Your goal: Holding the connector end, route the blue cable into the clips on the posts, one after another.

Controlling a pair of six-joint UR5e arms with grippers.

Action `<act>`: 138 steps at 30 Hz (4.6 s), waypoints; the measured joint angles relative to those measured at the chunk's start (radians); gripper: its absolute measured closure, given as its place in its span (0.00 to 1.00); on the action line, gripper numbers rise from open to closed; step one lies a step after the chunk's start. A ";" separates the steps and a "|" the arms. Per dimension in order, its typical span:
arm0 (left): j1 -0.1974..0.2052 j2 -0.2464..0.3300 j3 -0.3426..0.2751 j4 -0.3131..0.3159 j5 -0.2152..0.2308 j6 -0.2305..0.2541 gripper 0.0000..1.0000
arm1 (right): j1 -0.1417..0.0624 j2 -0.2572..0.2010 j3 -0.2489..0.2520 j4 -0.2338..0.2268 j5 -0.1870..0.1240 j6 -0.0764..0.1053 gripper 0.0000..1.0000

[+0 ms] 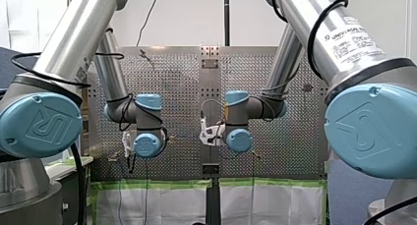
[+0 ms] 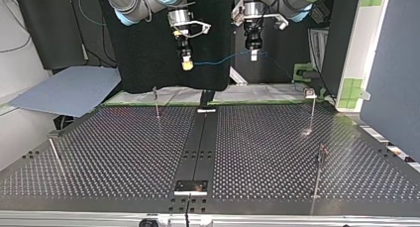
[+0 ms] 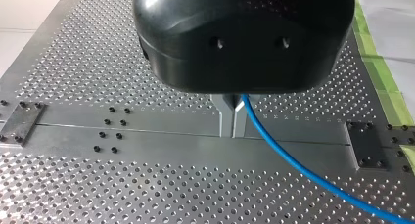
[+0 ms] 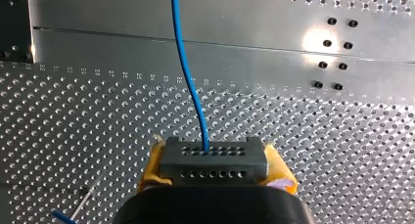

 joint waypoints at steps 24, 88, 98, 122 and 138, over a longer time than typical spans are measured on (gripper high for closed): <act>-0.002 0.001 0.000 -0.002 0.000 0.002 1.00 | 0.012 0.052 0.002 0.088 0.006 -0.008 1.00; 0.049 0.279 -0.001 -0.258 -0.008 -0.013 1.00 | -0.005 -0.160 -0.045 0.216 -0.055 0.076 1.00; 0.059 0.306 -0.001 -0.276 0.010 -0.001 1.00 | -0.008 -0.166 -0.107 0.237 -0.115 0.101 1.00; 0.123 0.393 0.129 -0.423 0.014 -0.053 1.00 | -0.003 -0.260 -0.206 0.347 -0.198 0.131 1.00; 0.185 0.498 0.208 -0.573 0.017 -0.077 1.00 | 0.008 -0.258 -0.308 0.419 -0.229 0.154 1.00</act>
